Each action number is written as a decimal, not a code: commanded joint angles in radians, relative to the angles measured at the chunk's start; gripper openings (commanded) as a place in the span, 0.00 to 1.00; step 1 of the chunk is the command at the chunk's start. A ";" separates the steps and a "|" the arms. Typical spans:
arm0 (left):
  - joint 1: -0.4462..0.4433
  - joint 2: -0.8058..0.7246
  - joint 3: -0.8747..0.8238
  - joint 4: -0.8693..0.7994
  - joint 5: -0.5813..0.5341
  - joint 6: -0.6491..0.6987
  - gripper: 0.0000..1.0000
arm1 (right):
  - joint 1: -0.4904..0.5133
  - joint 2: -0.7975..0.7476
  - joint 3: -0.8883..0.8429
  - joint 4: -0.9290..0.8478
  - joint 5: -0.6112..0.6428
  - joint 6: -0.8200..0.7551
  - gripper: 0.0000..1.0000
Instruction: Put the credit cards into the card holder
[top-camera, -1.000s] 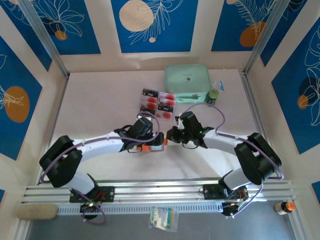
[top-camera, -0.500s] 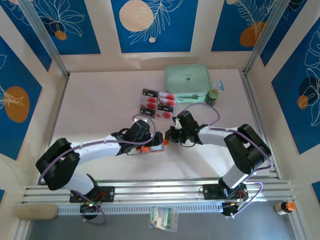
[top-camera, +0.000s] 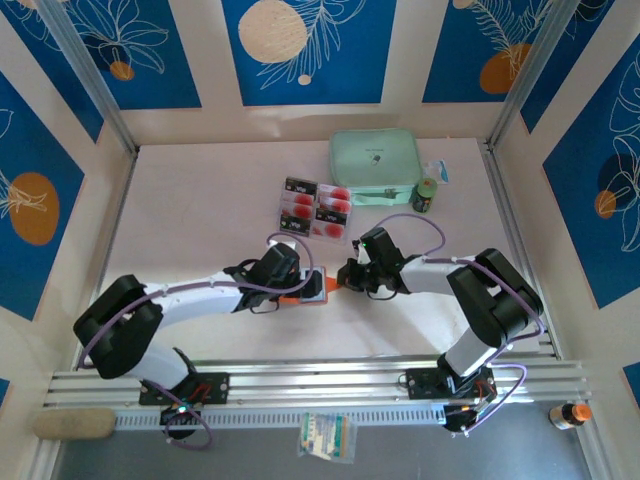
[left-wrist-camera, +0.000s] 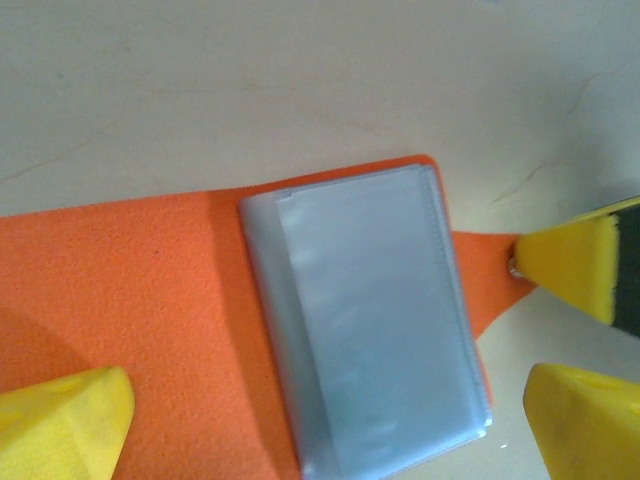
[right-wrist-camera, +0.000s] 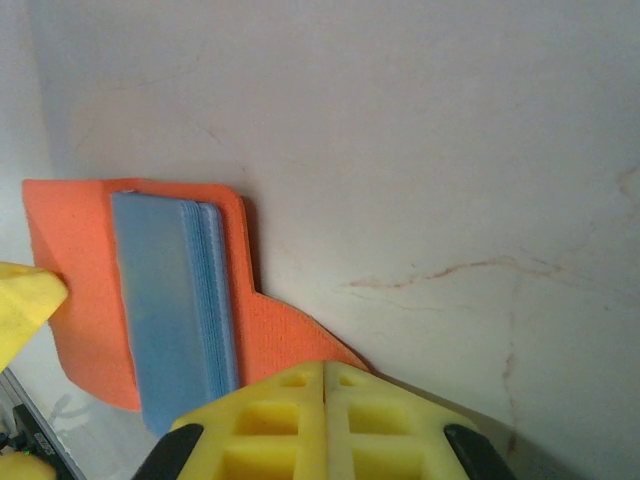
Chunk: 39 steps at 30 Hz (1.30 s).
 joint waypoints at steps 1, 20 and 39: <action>0.004 0.019 -0.010 -0.042 -0.039 0.086 1.00 | -0.004 -0.013 -0.028 -0.014 -0.004 0.000 0.00; 0.002 0.037 0.004 -0.056 -0.064 0.165 1.00 | 0.024 -0.029 0.171 -0.132 -0.062 -0.044 0.00; 0.002 0.041 -0.001 -0.056 -0.079 0.184 1.00 | 0.055 0.166 0.267 -0.152 -0.066 -0.092 0.00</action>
